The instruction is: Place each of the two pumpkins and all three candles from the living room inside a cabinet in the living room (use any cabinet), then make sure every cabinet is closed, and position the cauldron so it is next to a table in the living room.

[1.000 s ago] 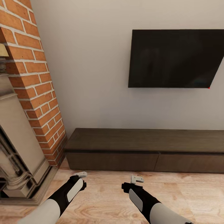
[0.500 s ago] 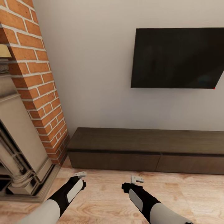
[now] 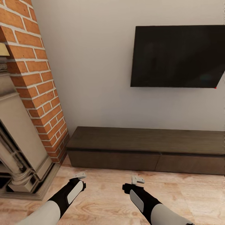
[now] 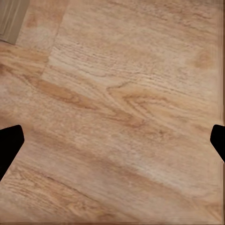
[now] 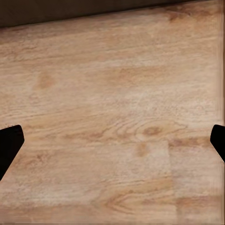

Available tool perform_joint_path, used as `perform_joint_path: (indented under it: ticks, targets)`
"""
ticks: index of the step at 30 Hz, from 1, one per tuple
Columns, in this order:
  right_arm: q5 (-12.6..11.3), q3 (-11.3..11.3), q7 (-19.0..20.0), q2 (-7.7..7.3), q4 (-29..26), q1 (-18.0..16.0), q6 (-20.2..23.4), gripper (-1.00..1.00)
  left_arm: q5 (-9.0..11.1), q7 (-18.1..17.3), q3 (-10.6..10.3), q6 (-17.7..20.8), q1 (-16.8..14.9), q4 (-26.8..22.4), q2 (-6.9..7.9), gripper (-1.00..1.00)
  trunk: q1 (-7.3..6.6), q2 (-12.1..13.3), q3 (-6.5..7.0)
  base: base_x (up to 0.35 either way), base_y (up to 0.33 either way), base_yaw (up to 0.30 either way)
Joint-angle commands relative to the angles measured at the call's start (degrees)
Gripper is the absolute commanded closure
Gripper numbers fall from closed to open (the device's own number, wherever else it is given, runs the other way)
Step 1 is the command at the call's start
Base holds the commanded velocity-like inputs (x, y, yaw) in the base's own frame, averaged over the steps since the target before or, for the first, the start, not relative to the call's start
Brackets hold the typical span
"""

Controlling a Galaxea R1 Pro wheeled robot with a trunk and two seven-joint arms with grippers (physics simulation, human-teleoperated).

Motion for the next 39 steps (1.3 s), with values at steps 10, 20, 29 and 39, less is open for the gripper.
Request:
perform_joint_path:
  ticks: [10, 20, 29, 39]
  targets:
    - [-0.3, 0.5, -0.3, -0.38, -0.1, 0.0, 0.3, -1.0, 0.3, 0.4, -0.3, 0.2, 0.0, -0.1, 0.05, -1.0, -0.02, 0.0, -0.44, -0.287, -0.047, -0.169]
    - [-0.4, 0.5, -0.3, -0.48, -0.1, 0.0, 0.3, -1.0, 0.2, 0.4, -0.4, 0.2, 0.0, -0.1, 0.05, -1.0, -0.02, 0.0, -0.9, -0.235, -0.001, -0.242]
    - [-0.5, 0.5, -0.3, -0.48, -0.1, 0.0, 0.3, -1.0, 0.2, 0.4, -0.3, 0.2, 0.0, -0.1, 0.05, -1.0, -0.02, 0.0, -1.24, -0.012, 0.0, -0.255]
    - [-0.6, 0.5, -0.3, -0.48, -0.1, 0.0, 0.3, -1.0, 0.2, 0.4, -0.4, 0.2, 0.0, -0.1, 0.05, -1.0, -0.02, 0.0, -1.59, 0.0, 0.0, -0.257]
